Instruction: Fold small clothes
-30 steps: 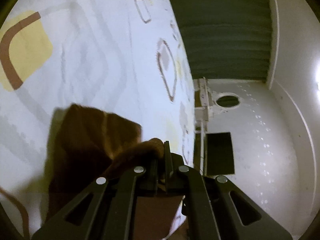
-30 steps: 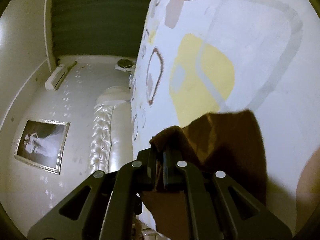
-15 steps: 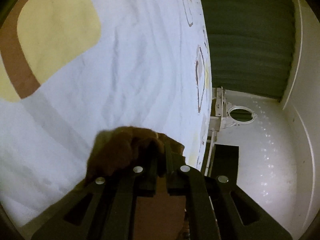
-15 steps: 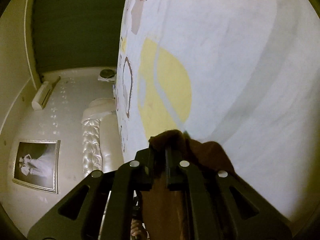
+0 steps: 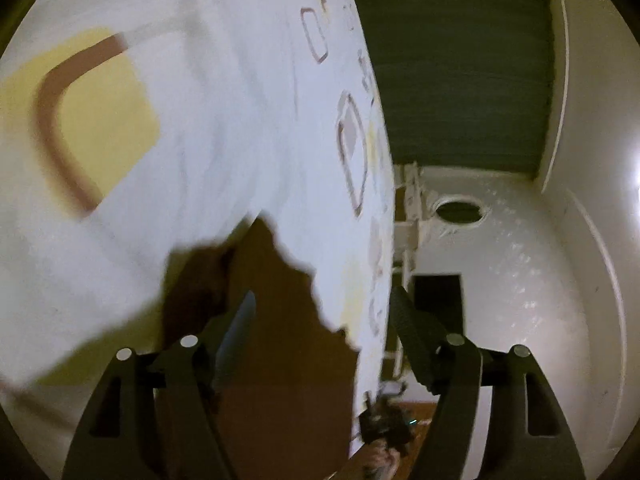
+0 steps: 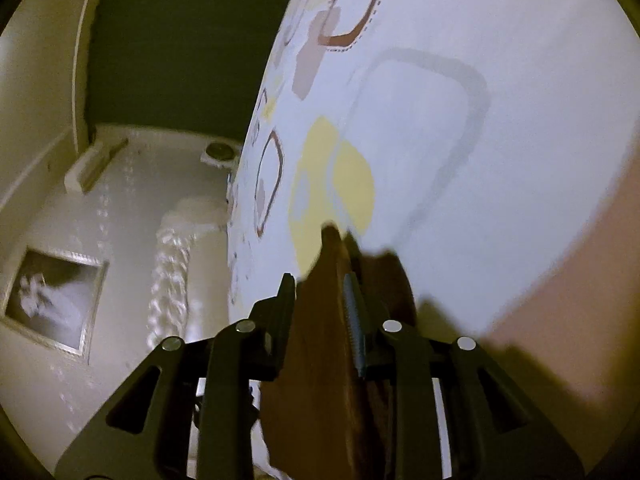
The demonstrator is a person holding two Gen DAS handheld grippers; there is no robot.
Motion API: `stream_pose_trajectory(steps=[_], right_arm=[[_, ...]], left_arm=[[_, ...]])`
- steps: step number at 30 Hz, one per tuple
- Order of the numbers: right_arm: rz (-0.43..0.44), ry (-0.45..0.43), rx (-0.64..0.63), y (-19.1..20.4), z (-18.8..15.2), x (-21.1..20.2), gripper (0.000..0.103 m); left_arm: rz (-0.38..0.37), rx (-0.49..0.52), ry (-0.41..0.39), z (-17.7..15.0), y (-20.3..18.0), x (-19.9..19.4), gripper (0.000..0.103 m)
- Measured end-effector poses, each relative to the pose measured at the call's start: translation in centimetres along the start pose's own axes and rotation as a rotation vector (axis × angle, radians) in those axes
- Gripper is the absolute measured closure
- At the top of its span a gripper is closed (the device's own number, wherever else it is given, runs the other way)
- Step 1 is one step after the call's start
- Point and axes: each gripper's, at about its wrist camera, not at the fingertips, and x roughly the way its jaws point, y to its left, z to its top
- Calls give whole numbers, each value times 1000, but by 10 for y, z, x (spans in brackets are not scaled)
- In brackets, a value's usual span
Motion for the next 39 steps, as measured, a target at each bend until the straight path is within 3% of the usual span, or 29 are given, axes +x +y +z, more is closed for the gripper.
stream_pose_trajectory(steps=[9, 12, 17, 27, 31, 34, 36, 37, 39], right_arm=[[-44, 175, -73, -5, -71, -36, 70], [-57, 201, -132, 1, -87, -40, 68], [-62, 245, -170, -1, -104, -36, 64], [-112, 271, -240, -2, -121, -22, 64], [-111, 264, -278, 5, -121, -22, 64], [-111, 271, -287, 6, -121, -19, 64], [-111, 270, -283, 4, -121, -16, 68], [-108, 273, -282, 3, -122, -15, 77], [-121, 286, -287, 1, -123, -11, 83]], left_arm=[[98, 116, 35, -85, 22, -60, 34], [80, 151, 53, -104, 26, -72, 34], [21, 153, 102, -116, 27, -64, 34], [68, 194, 87, -122, 25, -49, 34], [44, 189, 67, -116, 24, -50, 34], [27, 211, 109, -115, 22, -43, 34], [21, 228, 128, -117, 24, -42, 34], [28, 237, 139, -117, 23, -38, 34], [54, 242, 145, -116, 23, -32, 34]])
